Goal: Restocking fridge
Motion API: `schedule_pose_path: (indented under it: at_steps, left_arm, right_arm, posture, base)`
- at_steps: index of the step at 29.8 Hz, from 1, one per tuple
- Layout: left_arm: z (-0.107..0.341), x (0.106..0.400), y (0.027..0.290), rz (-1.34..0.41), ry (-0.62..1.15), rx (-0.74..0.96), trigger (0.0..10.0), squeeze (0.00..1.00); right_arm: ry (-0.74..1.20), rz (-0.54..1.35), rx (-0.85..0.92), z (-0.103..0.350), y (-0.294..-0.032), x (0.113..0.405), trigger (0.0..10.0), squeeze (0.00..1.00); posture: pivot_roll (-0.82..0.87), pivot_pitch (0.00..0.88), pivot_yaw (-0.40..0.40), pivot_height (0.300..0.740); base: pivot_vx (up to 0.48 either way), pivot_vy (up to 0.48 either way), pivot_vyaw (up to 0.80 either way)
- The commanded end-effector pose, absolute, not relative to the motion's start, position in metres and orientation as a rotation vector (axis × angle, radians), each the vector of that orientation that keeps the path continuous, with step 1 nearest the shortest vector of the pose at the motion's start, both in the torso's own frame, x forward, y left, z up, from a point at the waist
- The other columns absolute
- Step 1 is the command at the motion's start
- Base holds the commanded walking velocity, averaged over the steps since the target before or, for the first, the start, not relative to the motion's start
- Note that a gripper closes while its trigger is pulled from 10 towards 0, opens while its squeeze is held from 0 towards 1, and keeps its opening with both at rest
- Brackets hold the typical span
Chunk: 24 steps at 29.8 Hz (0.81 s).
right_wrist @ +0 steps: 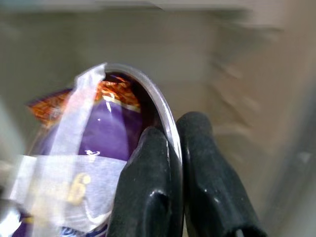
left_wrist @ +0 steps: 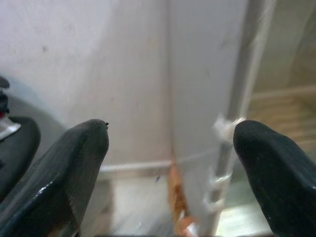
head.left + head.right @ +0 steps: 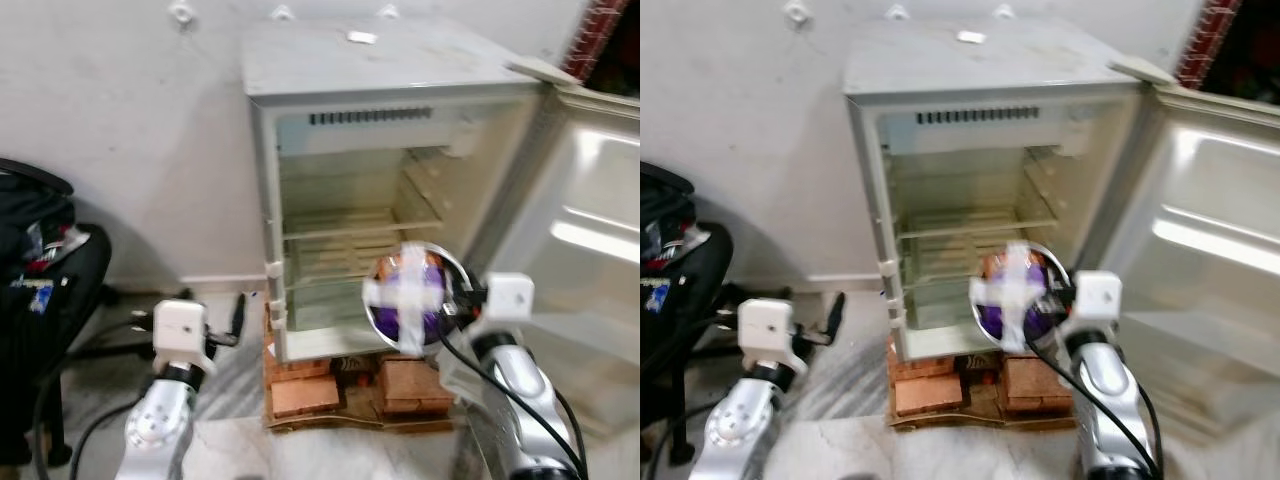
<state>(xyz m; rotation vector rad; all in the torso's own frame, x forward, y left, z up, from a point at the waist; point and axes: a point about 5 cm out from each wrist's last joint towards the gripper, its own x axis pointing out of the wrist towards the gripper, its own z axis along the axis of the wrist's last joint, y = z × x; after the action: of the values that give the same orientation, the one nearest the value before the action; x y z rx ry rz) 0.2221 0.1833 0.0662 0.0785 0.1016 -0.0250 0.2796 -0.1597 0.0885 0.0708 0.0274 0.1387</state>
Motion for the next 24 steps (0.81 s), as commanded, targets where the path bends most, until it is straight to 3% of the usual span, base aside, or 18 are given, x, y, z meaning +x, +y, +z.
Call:
schedule_pose_path:
  at_steps: [1,5,15,24]
  left_arm:
    - [0.072,0.225,0.171,-0.049,0.074,0.058,10.0,0.00]
    - [0.072,0.222,0.173,-0.026,0.080,0.058,10.0,0.00]
    - [0.066,0.198,0.173,-0.024,0.127,0.045,10.0,0.00]
    - [0.068,0.199,0.170,-0.039,0.127,0.042,10.0,0.00]
  right_arm:
    - [0.037,0.094,0.048,0.087,-0.178,0.275,10.0,0.00]
    - [0.036,0.095,0.046,0.086,-0.180,0.272,10.0,0.00]
    - [0.080,0.094,0.045,0.076,-0.183,0.250,10.0,0.00]
    - [0.056,0.111,0.046,0.083,-0.181,0.259,10.0,0.00]
  posture:
    - [0.05,0.004,-0.027,0.740]
    - [0.05,0.005,-0.027,0.740]
    - [0.06,0.013,-0.025,0.740]
    - [0.06,0.005,-0.025,0.740]
  base:
    - [0.428,0.000,0.00]
    - [0.352,0.000,0.00]
    - [0.000,0.000,0.00]
    - [0.110,0.000,0.58]
